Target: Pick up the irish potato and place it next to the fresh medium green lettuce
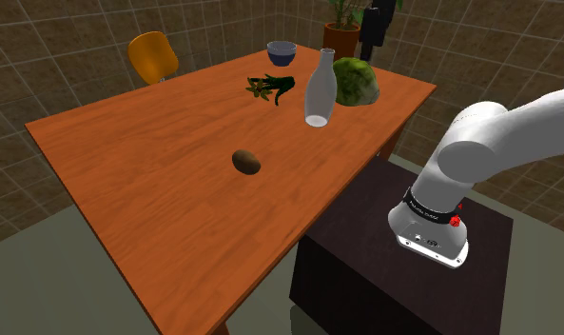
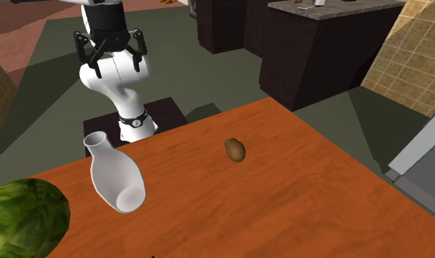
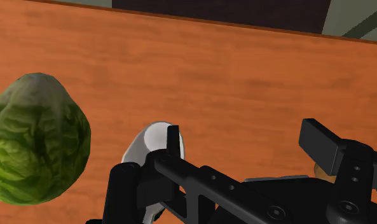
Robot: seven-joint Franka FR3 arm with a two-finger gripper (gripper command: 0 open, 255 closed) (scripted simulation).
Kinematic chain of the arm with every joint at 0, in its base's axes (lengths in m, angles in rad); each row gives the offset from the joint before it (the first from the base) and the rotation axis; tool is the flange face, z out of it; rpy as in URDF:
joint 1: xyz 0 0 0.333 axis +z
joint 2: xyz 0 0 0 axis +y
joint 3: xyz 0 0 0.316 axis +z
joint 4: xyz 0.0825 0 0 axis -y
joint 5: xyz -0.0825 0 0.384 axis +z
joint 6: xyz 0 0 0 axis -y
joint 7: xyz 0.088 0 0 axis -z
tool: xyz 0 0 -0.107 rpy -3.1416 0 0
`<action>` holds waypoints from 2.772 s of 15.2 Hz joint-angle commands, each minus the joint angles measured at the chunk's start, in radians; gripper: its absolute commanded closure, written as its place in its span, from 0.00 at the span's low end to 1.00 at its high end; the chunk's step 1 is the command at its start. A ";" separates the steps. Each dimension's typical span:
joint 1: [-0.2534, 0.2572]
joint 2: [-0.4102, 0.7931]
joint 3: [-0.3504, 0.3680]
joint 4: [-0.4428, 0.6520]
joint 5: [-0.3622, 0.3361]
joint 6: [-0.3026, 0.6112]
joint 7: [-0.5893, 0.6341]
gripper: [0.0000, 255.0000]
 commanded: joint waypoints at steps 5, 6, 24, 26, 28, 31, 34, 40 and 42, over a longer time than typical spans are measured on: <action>0.018 0.088 0.079 -0.010 0.033 0.076 0.075 0.00; 0.021 0.113 0.099 -0.009 0.039 0.095 0.094 0.00; 0.055 0.741 0.417 0.216 -0.048 0.349 0.483 0.00; 0.066 0.829 0.439 0.266 -0.087 0.358 0.534 0.00; 0.084 0.920 0.453 0.322 -0.130 0.360 0.584 0.00; 0.122 1.057 0.462 0.415 -0.196 0.353 0.653 0.00; 0.143 1.117 0.457 0.449 -0.225 0.360 0.680 0.00; 0.135 1.131 0.447 0.377 -0.243 0.443 0.692 0.00; 0.135 1.131 0.447 0.377 -0.243 0.443 0.692 0.00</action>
